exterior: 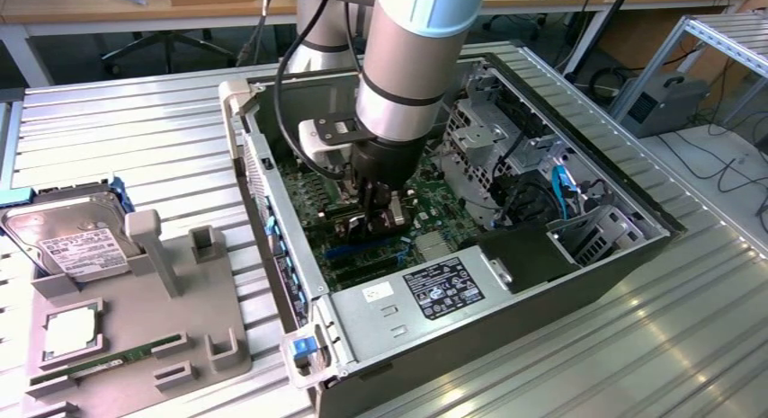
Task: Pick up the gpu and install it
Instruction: 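Insert the gpu into the slot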
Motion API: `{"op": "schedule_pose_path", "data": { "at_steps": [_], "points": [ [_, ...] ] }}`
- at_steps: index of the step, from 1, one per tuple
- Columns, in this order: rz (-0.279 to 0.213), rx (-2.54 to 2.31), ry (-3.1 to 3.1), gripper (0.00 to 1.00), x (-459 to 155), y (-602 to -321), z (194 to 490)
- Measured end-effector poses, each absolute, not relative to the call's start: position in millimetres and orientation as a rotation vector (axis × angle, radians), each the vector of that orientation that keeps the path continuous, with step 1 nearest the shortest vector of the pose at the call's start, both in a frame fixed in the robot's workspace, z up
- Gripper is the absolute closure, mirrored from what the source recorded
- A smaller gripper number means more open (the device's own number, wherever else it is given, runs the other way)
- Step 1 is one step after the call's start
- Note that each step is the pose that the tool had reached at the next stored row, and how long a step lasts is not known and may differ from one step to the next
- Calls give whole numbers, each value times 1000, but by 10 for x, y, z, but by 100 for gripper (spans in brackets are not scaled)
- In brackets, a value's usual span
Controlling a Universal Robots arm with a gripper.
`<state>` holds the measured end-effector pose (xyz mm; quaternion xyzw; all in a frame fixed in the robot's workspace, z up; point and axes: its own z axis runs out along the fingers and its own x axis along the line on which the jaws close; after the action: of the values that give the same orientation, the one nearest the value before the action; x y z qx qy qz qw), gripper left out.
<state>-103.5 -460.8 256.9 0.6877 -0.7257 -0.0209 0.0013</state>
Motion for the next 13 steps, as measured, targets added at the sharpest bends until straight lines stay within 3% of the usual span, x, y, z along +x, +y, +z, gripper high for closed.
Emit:
{"op": "schedule_pose_path", "data": {
  "at_steps": [13],
  "points": [
    [-67, 2192, -2246, 73, -1038, -4608, 2529]
  ]
}}
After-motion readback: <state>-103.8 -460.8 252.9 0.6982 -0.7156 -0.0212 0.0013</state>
